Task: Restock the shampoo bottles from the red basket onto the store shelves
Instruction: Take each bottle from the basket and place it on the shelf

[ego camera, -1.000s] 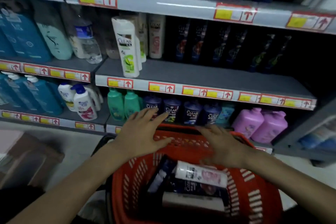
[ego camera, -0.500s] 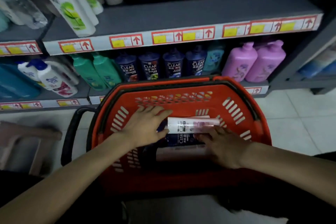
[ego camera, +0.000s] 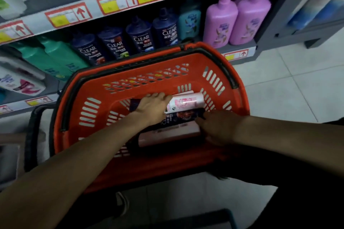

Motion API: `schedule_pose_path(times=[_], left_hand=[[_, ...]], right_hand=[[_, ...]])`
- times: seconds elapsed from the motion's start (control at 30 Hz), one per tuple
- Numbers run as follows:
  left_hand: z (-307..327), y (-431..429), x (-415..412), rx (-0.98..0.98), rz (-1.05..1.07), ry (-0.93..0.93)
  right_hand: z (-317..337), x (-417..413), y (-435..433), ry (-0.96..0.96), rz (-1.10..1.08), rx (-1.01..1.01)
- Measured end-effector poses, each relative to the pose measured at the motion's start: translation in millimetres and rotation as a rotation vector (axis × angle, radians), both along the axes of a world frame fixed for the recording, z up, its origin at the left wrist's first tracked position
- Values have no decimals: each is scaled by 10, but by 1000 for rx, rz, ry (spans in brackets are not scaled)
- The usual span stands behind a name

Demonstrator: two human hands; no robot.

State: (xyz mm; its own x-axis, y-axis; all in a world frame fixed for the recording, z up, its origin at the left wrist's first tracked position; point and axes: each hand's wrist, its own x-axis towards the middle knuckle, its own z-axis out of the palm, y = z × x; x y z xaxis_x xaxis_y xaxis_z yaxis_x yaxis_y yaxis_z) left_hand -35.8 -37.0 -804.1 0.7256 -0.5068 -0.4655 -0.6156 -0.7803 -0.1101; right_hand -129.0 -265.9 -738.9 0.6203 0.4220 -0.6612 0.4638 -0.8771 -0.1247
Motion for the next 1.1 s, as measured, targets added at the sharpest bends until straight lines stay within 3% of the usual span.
schedule_pose_path(times=[0.3, 0.6, 0.83, 1.1], left_hand=[[35, -211, 157, 88, 99, 36], [445, -98, 70, -137, 267, 113], [1184, 166, 20, -324, 383, 16], [1916, 764, -122, -683, 594, -5]], right_hand=[[25, 15, 72, 7, 42, -66], [225, 232, 316, -88, 9, -43], [344, 485, 643, -206, -56, -113], [635, 579, 1101, -177, -218, 276]])
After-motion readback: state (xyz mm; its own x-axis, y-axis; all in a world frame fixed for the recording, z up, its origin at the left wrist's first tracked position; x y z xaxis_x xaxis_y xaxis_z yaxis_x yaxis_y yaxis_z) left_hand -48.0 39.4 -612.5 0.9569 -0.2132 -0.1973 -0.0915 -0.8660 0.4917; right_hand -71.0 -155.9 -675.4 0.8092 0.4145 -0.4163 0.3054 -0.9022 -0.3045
